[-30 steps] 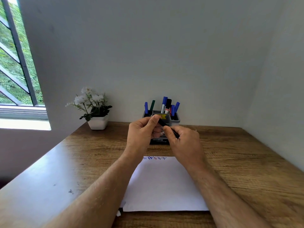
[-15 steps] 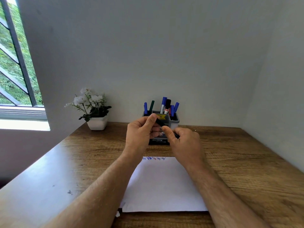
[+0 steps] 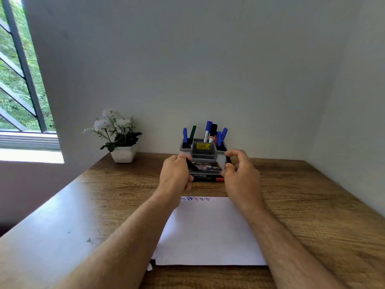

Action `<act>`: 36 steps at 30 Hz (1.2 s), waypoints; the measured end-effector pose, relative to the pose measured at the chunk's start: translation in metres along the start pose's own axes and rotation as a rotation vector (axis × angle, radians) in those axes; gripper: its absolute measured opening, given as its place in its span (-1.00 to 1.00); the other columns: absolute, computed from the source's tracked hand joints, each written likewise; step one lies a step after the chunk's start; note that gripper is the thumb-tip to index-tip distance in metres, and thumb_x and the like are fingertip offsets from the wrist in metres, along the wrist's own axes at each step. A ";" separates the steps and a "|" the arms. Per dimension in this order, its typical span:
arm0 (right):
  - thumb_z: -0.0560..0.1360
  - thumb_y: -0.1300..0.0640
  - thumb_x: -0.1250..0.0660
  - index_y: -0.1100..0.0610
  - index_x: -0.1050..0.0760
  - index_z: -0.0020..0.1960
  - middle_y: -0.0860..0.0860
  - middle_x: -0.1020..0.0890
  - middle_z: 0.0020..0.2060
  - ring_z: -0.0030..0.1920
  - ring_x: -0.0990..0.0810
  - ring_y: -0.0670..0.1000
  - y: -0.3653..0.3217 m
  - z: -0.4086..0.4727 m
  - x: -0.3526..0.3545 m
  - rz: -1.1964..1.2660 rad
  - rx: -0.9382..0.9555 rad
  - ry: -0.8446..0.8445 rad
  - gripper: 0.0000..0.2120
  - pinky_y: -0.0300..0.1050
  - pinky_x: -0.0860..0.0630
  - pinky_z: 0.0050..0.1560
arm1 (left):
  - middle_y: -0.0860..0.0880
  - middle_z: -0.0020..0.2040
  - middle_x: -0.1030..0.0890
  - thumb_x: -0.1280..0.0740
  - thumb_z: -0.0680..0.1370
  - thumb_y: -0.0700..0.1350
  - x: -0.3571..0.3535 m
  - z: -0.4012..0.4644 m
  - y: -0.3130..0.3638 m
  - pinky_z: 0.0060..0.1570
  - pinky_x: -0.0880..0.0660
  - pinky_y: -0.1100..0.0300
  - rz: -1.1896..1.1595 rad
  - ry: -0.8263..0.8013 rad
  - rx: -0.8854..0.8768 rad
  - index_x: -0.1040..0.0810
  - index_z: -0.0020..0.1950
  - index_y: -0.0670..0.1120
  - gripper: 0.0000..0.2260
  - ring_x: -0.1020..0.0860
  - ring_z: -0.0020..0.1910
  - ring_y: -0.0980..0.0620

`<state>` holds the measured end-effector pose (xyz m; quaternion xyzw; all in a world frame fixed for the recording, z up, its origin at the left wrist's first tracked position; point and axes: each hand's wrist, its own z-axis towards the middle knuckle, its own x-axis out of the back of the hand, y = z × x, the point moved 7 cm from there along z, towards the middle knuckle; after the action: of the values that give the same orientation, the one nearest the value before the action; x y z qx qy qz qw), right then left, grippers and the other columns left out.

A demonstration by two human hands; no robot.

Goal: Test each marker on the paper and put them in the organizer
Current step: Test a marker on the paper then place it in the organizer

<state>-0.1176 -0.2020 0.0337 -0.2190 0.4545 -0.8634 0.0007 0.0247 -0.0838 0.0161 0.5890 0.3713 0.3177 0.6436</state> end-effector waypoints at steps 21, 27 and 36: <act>0.61 0.05 -0.23 0.10 -0.62 -0.14 0.07 -0.59 -0.52 -0.58 -0.48 0.00 0.025 -0.011 -0.018 0.312 -0.328 -0.193 -0.74 -0.24 -0.35 -0.57 | -0.10 -0.10 -0.65 -0.13 0.70 -0.05 -0.013 0.010 -0.021 -0.42 -0.58 0.23 0.157 0.023 -0.109 -0.55 0.06 -0.03 -0.79 -0.58 -0.43 0.14; 0.52 0.17 -0.36 0.11 -0.64 -0.09 0.14 -0.68 -0.34 -0.48 -0.58 0.04 0.024 -0.013 -0.022 0.335 -0.325 -0.256 -0.92 -0.20 -0.40 -0.56 | -0.10 -0.02 -0.66 -0.12 0.70 -0.04 -0.010 0.012 -0.029 -0.44 -0.55 0.26 0.139 0.010 -0.079 -0.56 0.09 -0.06 -0.76 -0.62 -0.34 0.08; 0.44 0.26 -0.33 0.14 -0.53 -0.26 0.16 -0.67 -0.41 -0.60 -0.46 -0.03 0.017 -0.022 -0.018 0.126 -0.204 -0.433 -0.89 -0.27 -0.30 -0.62 | -0.06 0.00 -0.66 -0.12 0.71 0.00 -0.007 0.015 -0.034 -0.42 -0.55 0.28 0.138 0.002 -0.055 -0.54 0.09 -0.04 -0.77 -0.63 -0.40 0.11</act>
<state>-0.1133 -0.1918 0.0027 -0.3690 0.5412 -0.7444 0.1298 0.0330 -0.1017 -0.0164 0.5953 0.3214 0.3720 0.6356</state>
